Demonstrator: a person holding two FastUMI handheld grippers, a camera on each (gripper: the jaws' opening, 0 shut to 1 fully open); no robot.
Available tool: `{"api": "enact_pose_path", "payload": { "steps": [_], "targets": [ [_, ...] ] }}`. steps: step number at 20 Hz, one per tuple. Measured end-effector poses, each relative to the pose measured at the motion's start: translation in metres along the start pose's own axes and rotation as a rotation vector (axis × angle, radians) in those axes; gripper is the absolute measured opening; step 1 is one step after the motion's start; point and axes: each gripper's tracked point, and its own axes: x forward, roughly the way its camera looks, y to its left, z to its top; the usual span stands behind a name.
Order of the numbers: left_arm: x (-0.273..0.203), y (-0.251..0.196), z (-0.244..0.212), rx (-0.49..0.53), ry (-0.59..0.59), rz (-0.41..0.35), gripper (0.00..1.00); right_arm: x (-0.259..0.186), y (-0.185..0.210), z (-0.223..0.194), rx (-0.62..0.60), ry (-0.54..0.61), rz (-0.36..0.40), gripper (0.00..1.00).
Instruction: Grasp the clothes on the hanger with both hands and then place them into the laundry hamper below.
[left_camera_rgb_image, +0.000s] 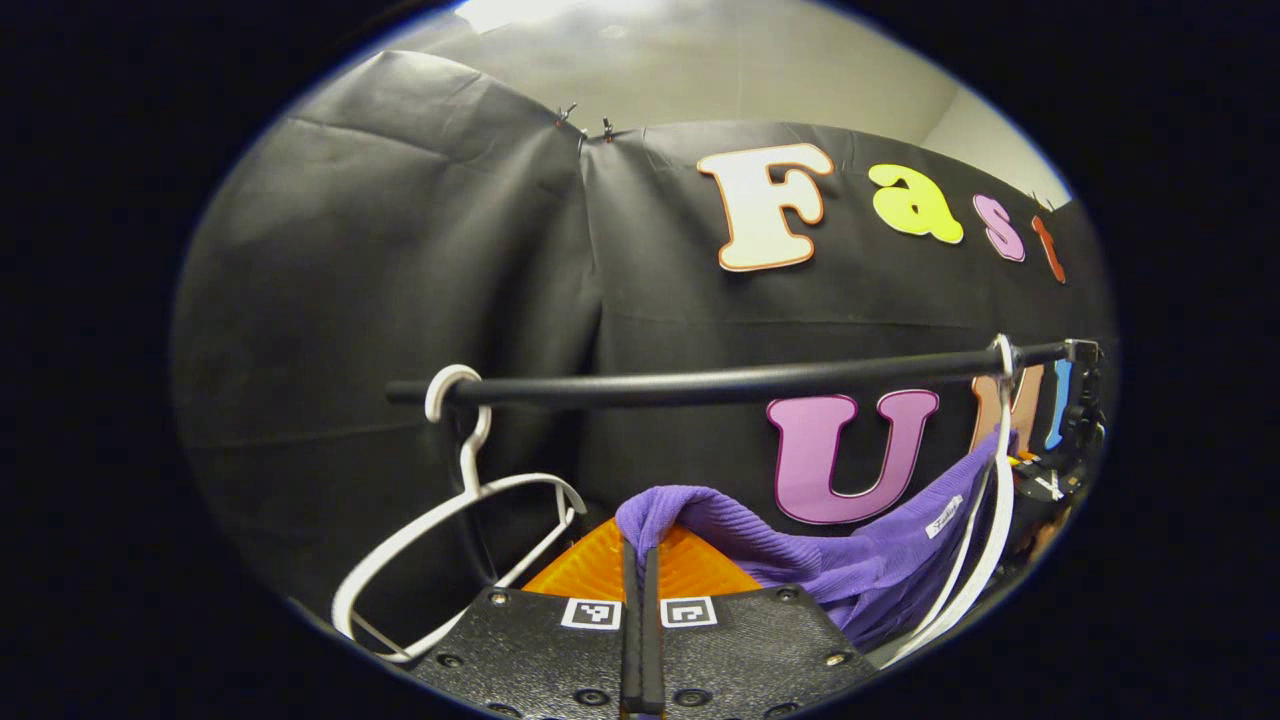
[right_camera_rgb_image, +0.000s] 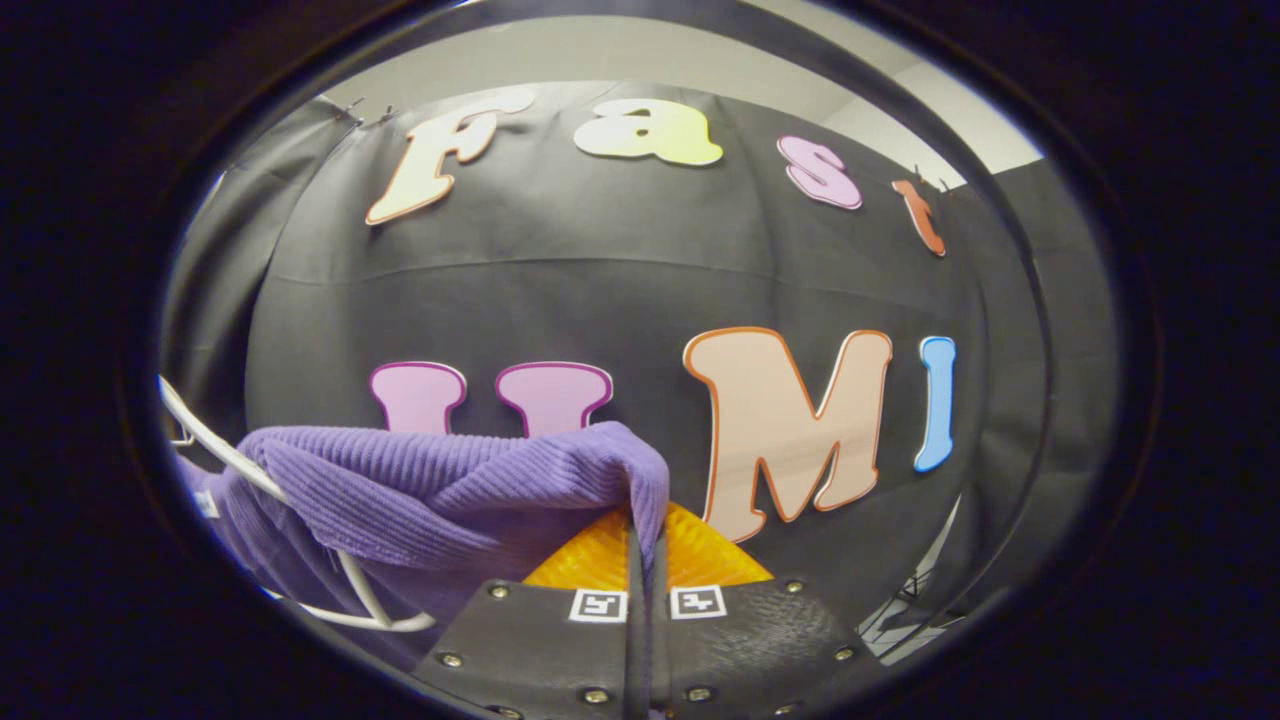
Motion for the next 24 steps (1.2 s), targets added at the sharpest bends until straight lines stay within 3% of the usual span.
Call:
{"api": "enact_pose_path", "payload": {
  "steps": [3, 6, 7, 8, 14, 20, 24],
  "targets": [
    [0.010, -0.002, -0.022, -0.042, 0.023, -0.016, 0.00, -0.001, -0.009, -0.010, -0.009, -0.023, -0.043, 0.01],
    [0.012, -0.004, -0.036, -0.092, 0.035, -0.032, 0.00, -0.001, -0.009, -0.031, 0.002, 0.011, -0.037, 0.02],
    [0.010, -0.001, -0.041, -0.099, 0.040, -0.032, 0.00, -0.001, -0.011, -0.037, -0.001, 0.022, -0.035, 0.07],
    [0.008, 0.002, -0.044, -0.107, 0.049, -0.035, 0.00, -0.003, -0.010, -0.041, -0.004, 0.028, -0.029, 0.02],
    [0.017, 0.016, -0.093, -0.177, 0.126, -0.049, 0.01, -0.009, 0.006, -0.082, -0.040, 0.114, 0.013, 0.02],
    [-0.006, 0.022, -0.156, -0.234, 0.206, 0.030, 0.00, -0.037, 0.000, -0.103, -0.090, 0.140, 0.044, 0.02],
    [-0.036, 0.008, -0.193, -0.239, 0.261, 0.061, 0.01, -0.055, -0.008, -0.151, -0.154, 0.235, 0.069, 0.02]
  ]
}}
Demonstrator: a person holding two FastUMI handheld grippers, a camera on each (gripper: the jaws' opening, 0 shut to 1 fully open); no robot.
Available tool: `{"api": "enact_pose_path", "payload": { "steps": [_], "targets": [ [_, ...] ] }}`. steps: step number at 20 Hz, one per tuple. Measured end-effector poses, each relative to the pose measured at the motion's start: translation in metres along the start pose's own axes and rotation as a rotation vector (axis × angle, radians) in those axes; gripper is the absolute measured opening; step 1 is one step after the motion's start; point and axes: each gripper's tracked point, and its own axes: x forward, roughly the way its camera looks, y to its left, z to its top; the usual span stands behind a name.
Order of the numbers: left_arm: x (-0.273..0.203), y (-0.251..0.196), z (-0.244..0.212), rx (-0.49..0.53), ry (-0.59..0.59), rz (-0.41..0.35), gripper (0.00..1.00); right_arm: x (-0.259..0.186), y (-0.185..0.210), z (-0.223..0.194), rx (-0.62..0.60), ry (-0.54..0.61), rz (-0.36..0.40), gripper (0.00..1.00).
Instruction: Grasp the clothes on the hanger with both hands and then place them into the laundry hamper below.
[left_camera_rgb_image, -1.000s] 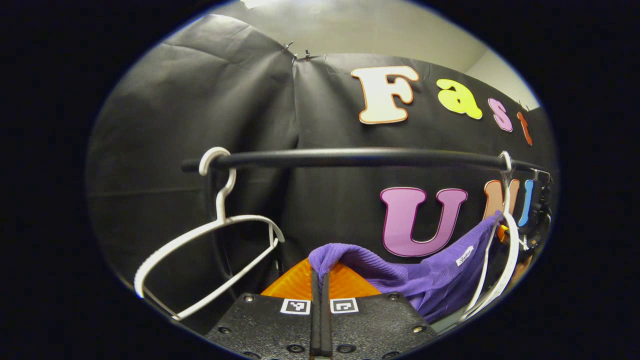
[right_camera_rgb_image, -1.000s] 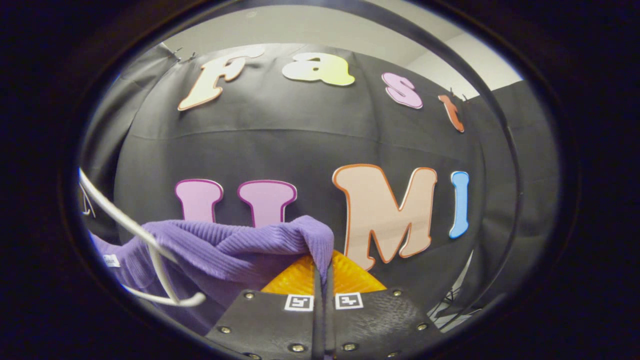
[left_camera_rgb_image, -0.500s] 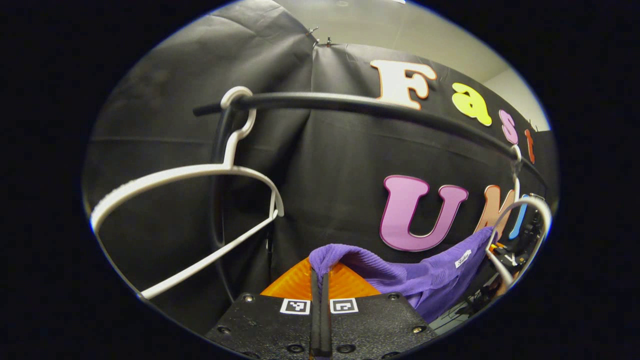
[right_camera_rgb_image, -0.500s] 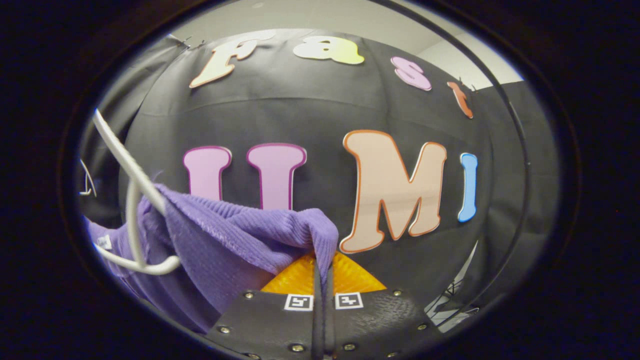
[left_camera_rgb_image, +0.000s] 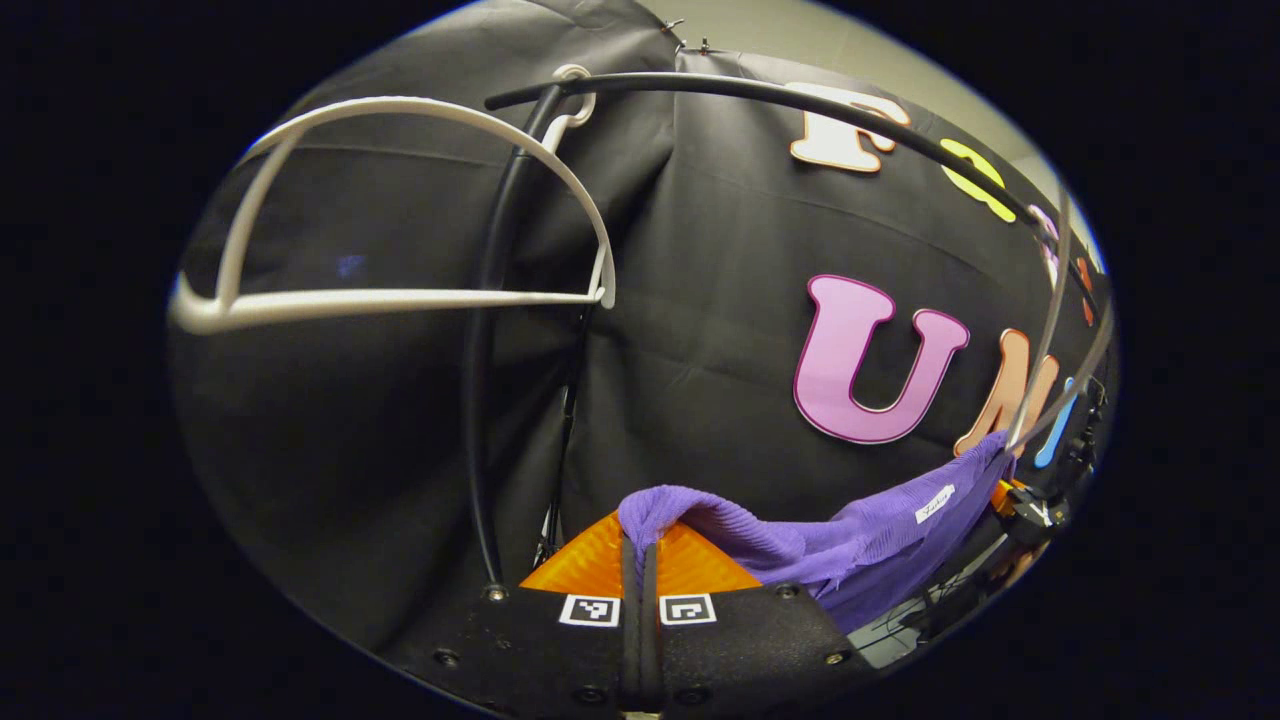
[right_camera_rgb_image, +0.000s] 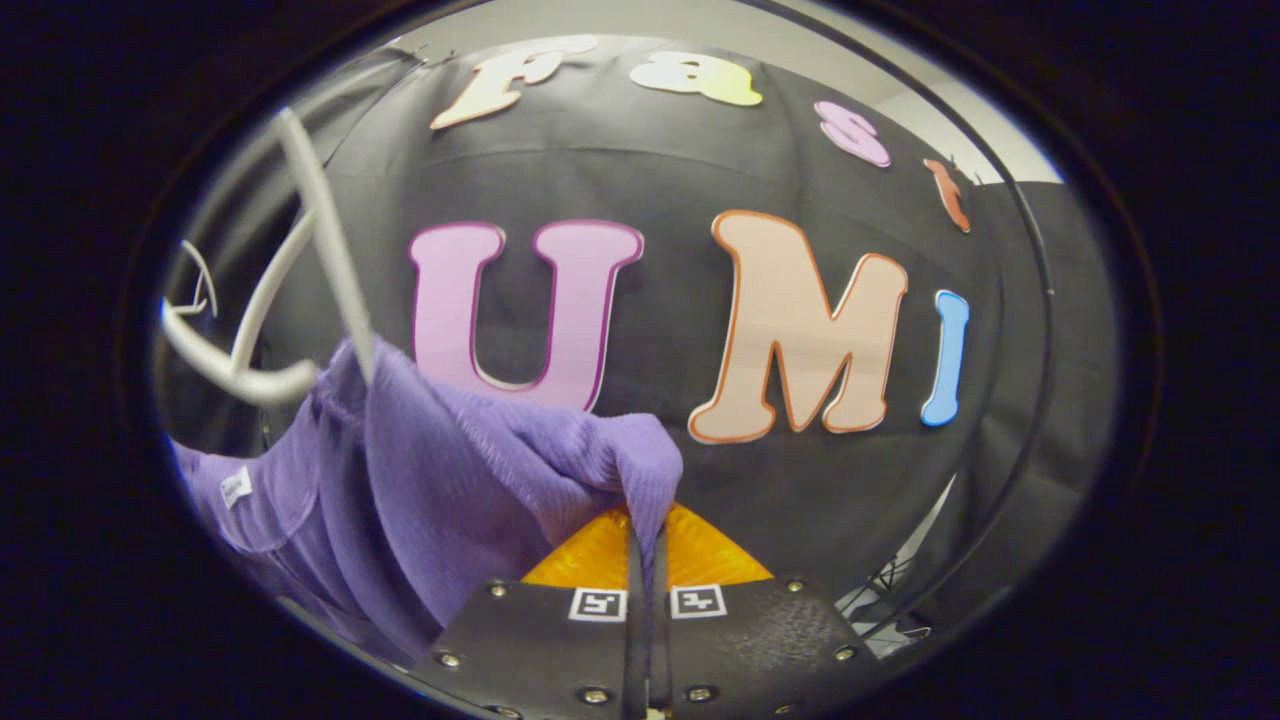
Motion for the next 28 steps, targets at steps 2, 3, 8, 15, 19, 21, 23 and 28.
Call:
{"api": "enact_pose_path", "payload": {
  "steps": [2, 3, 8, 15, 19, 21, 23, 28],
  "targets": [
    [-0.004, -0.002, -0.029, -0.029, 0.051, 0.020, 0.00, -0.010, -0.002, -0.026, -0.010, 0.064, 0.023, 0.02],
    [-0.013, 0.003, -0.040, -0.040, 0.059, 0.065, 0.00, -0.016, -0.003, -0.039, -0.024, 0.089, 0.032, 0.01],
    [-0.062, -0.019, -0.070, 0.101, 0.072, 0.064, 0.01, -0.067, -0.016, -0.060, -0.066, 0.099, 0.077, 0.01],
    [-0.096, -0.025, -0.062, 0.100, 0.067, 0.074, 0.00, -0.125, -0.038, -0.046, -0.066, 0.076, 0.120, 0.01],
    [-0.120, -0.055, -0.051, 0.104, 0.043, 0.032, 0.00, -0.148, -0.048, -0.031, -0.040, 0.064, 0.130, 0.01],
    [-0.129, -0.077, -0.037, 0.120, 0.018, -0.003, 0.01, -0.162, -0.050, -0.018, -0.004, 0.062, 0.136, 0.01],
    [-0.134, -0.101, -0.020, 0.149, -0.027, -0.041, 0.01, -0.170, -0.049, -0.002, 0.014, 0.041, 0.150, 0.01],
    [-0.136, -0.159, 0.002, 0.173, -0.064, -0.138, 0.00, -0.194, -0.048, 0.036, 0.076, -0.030, 0.183, 0.01]
  ]
}}
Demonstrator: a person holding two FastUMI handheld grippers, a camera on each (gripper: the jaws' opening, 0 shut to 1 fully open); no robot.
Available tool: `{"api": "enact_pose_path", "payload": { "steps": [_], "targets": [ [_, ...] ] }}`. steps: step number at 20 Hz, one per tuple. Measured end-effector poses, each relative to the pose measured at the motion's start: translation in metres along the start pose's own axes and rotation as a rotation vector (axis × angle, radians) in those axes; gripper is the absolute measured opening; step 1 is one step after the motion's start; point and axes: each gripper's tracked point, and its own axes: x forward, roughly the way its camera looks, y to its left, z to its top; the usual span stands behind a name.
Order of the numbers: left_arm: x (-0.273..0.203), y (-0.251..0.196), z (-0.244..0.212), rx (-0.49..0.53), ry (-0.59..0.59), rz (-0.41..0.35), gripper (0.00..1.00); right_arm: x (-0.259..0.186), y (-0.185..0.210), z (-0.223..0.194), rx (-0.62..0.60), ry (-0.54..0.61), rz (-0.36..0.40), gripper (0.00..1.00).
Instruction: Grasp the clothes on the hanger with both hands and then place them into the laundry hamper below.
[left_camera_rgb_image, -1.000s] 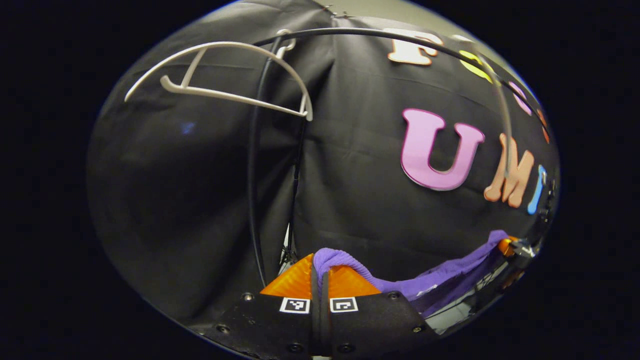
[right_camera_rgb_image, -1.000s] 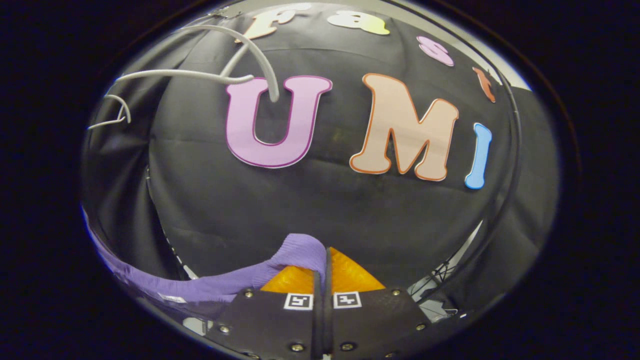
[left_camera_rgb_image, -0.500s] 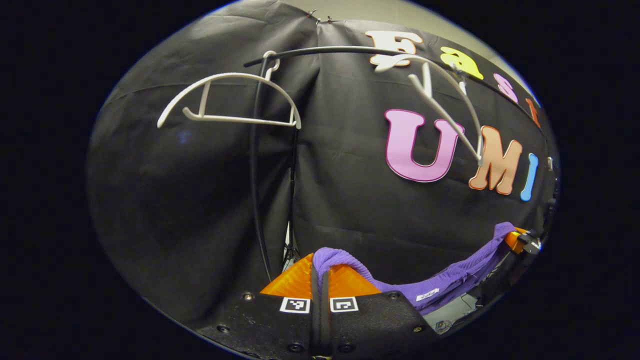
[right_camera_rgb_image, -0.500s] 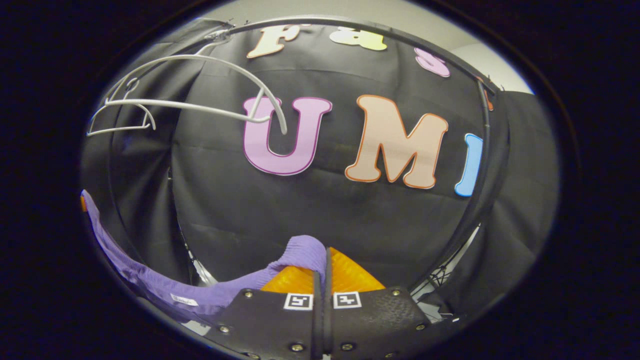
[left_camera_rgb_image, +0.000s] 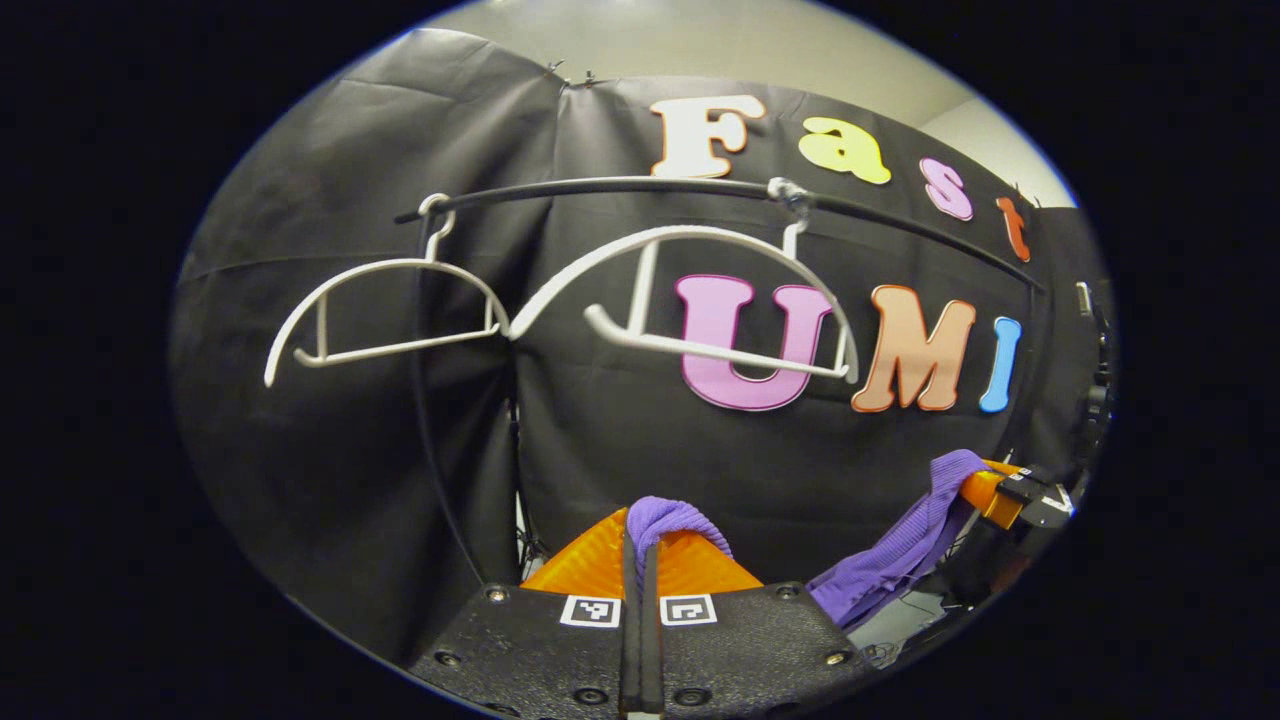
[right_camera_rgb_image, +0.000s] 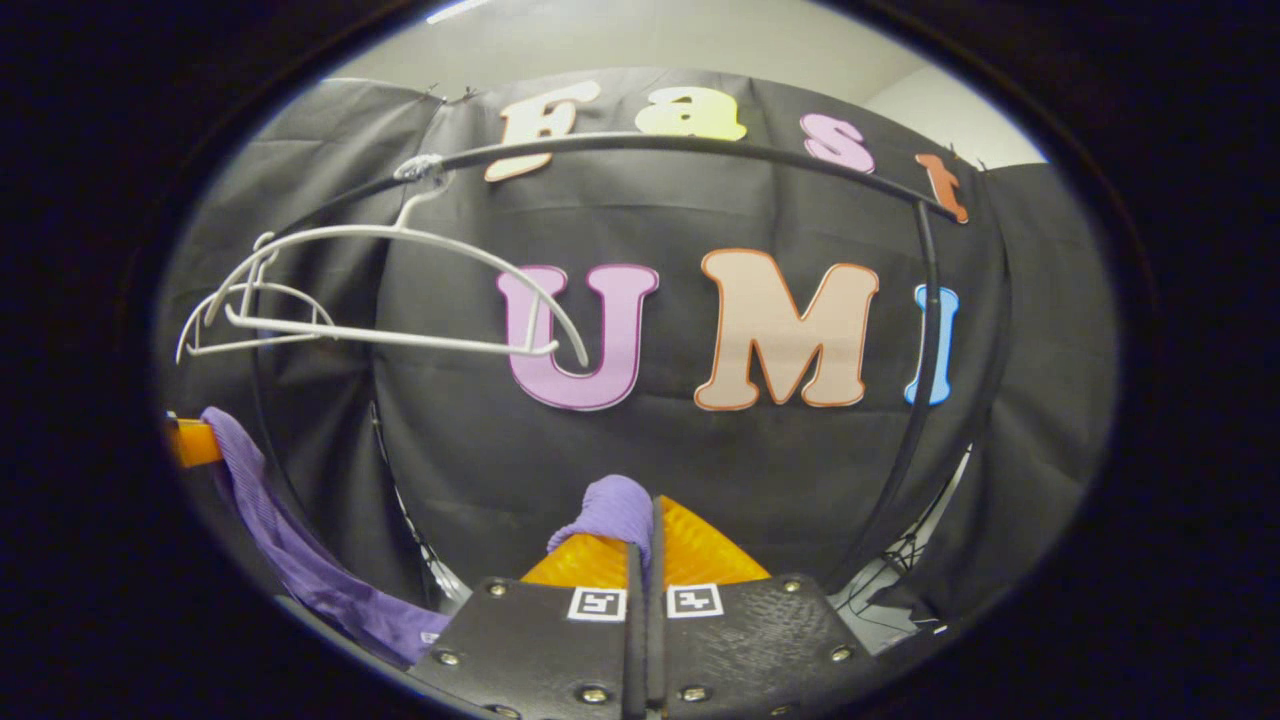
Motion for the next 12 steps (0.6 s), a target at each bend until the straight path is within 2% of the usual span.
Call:
{"api": "enact_pose_path", "payload": {
  "steps": [1, 2, 3, 12],
  "targets": [
    [0.003, -0.011, 0.004, 0.000, -0.005, -0.015, 0.00, -0.003, 0.003, 0.005, 0.009, -0.004, 0.003, 0.01],
    [0.005, -0.019, 0.007, 0.001, -0.012, -0.028, 0.00, -0.005, 0.003, 0.012, 0.018, -0.016, 0.003, 0.05],
    [0.008, -0.030, 0.009, 0.001, -0.013, -0.046, 0.00, -0.007, 0.003, 0.018, 0.027, -0.028, 0.000, 0.00],
    [0.030, -0.101, 0.032, 0.007, -0.016, -0.202, 0.00, -0.012, 0.000, 0.051, 0.143, -0.061, -0.034, 0.01]
  ]
}}
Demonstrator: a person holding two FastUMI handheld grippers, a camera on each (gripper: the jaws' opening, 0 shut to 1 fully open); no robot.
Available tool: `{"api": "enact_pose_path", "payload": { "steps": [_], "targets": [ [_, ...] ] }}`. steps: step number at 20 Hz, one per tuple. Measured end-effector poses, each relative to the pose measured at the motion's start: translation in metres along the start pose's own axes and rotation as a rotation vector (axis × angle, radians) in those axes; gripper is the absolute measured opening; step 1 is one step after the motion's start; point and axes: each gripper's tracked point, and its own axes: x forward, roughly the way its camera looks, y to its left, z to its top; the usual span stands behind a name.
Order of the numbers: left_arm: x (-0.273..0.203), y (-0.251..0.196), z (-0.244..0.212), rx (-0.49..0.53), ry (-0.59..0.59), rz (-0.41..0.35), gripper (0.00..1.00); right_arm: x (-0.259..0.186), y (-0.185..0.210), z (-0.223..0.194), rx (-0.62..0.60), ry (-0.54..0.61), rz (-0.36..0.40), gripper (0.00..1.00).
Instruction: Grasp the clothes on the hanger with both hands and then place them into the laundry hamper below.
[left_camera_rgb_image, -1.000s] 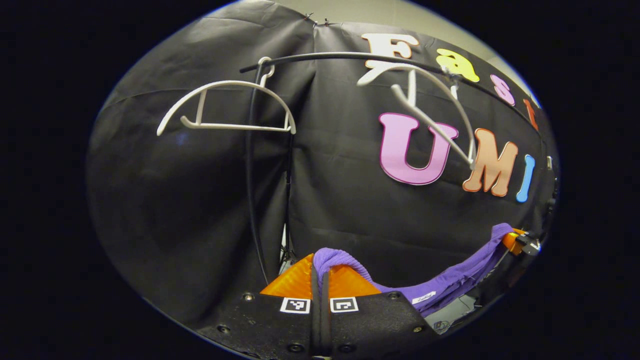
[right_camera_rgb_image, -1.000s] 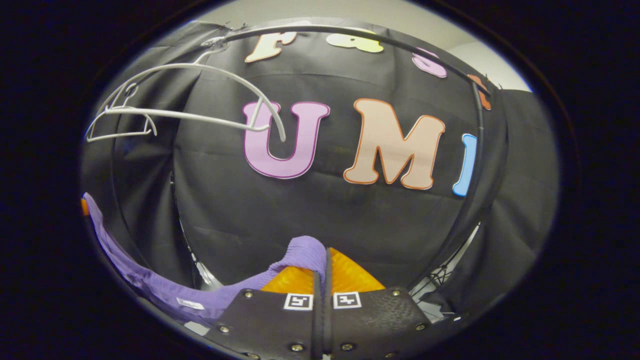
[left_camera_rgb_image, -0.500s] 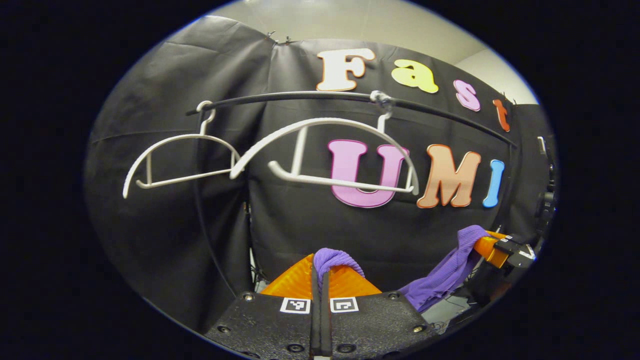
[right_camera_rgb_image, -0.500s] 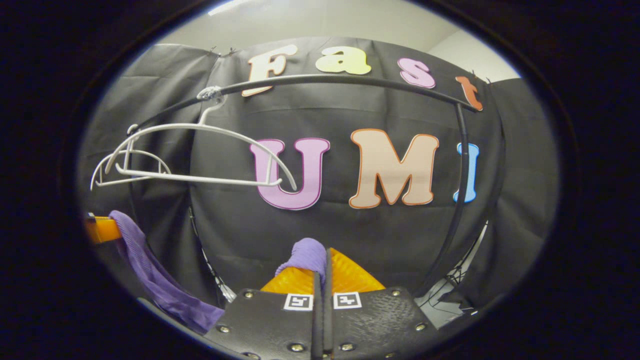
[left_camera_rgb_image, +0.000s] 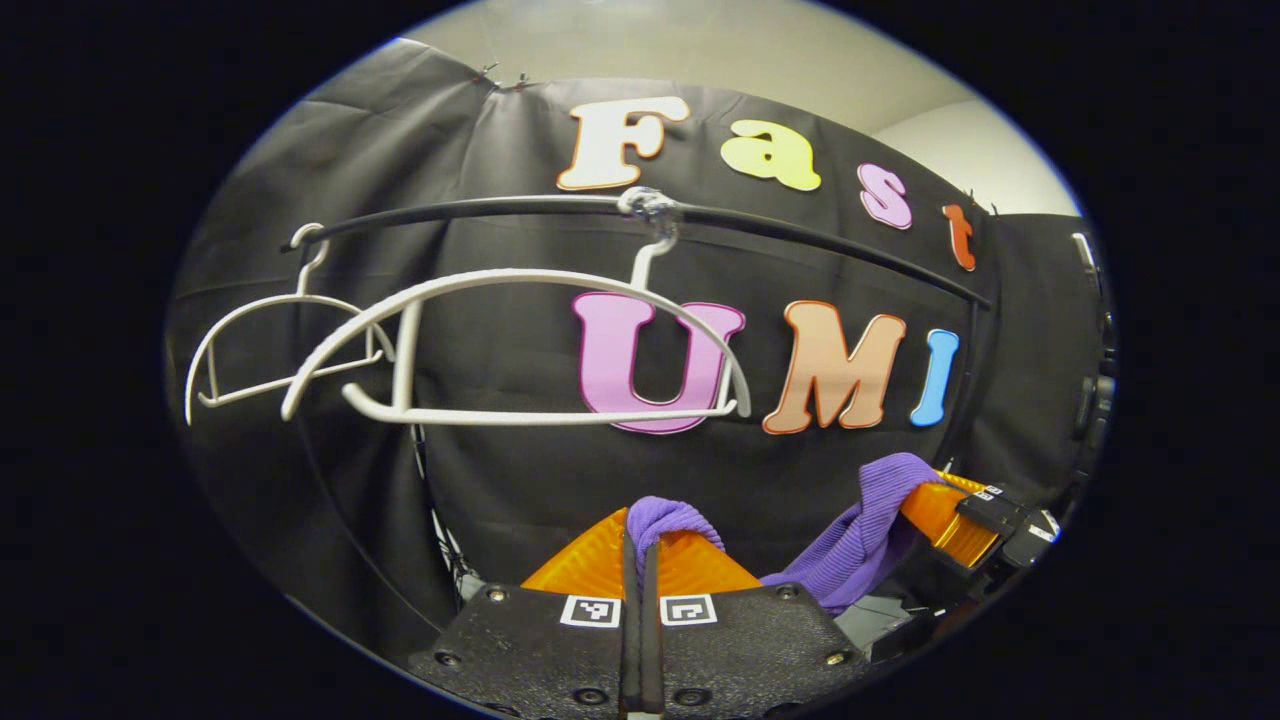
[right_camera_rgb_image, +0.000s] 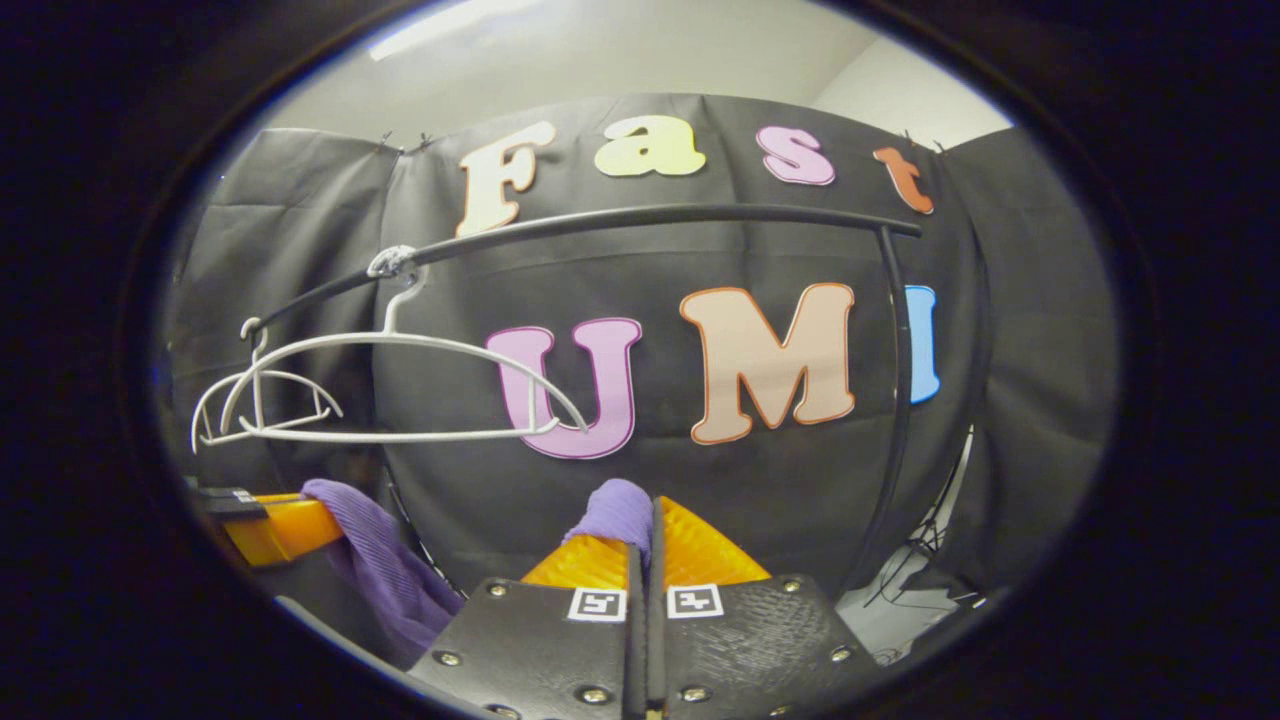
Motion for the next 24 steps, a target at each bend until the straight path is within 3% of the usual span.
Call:
{"api": "enact_pose_path", "payload": {
  "steps": [7, 12, 18, 24],
  "targets": [
    [0.033, -0.017, -0.009, -0.013, 0.012, -0.025, 0.00, 0.017, -0.002, 0.000, -0.039, -0.004, -0.030, 0.01],
    [0.068, -0.012, -0.052, 0.023, 0.072, -0.024, 0.00, 0.042, -0.022, -0.040, -0.047, 0.073, -0.085, 0.01],
    [0.106, 0.003, -0.132, 0.089, 0.172, 0.003, 0.01, 0.072, -0.027, -0.128, -0.051, 0.215, -0.058, 0.01],
    [0.125, 0.021, -0.259, 0.070, 0.370, 0.047, 0.00, 0.084, -0.048, -0.255, -0.018, 0.441, -0.100, 0.01]
  ]
}}
